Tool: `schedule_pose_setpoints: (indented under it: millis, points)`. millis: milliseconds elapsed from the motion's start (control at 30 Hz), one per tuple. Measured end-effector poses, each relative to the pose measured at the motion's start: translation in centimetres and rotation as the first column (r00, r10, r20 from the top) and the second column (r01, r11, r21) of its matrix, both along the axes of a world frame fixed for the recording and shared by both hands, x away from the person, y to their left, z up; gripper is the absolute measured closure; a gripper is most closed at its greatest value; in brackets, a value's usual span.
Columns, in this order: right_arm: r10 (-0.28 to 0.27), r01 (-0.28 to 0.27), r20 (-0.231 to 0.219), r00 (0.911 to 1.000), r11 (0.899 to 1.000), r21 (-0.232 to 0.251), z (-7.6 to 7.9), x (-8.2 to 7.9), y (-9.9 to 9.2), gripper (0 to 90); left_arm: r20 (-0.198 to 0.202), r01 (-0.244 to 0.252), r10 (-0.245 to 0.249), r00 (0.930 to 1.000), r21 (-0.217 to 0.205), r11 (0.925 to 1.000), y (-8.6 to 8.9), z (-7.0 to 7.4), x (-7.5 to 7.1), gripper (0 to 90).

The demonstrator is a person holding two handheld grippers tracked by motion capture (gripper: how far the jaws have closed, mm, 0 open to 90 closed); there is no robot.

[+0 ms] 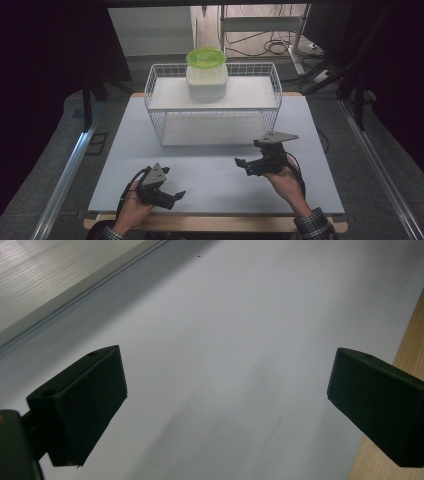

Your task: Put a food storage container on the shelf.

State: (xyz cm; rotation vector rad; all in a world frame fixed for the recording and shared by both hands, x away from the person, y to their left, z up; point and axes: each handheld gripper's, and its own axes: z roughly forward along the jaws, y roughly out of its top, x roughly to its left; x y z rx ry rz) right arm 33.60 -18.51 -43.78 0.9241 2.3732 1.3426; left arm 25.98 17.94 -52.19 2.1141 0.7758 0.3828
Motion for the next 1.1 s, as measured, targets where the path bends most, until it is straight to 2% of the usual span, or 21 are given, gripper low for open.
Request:
schedule_pose_setpoints:
  millis: [600, 833, 1000, 1100]
  points:
    - [-0.052, 0.049, -0.031, 0.9982, 0.995, -0.085, -3.9, -1.1, -1.9, 2.6, -0.014, -0.003, 0.003, 0.9999, 0.019, 0.9998, -0.1, -0.4, 0.1, 2.4]
    - [-0.063, 0.058, -0.024, 0.9978, 0.983, -0.172, -5.6, -1.5, -2.0, 2.4, -0.019, -0.002, 0.003, 0.9998, 0.027, 0.9996, -0.2, -0.5, 0.2, 2.4]
    - [-0.056, 0.045, -0.050, 0.9971, 0.977, -0.206, -6.8, -1.5, -1.7, 1.9, -0.022, -0.003, 0.004, 0.9997, 0.036, 0.9993, -0.2, -0.7, 0.2, 2.4]
    - [-0.061, 0.042, -0.074, 0.9954, 0.969, -0.244, -7.5, -1.5, -1.4, 1.9, -0.024, -0.005, 0.006, 0.9997, 0.039, 0.9992, -0.1, -0.7, 0.3, 2.4]
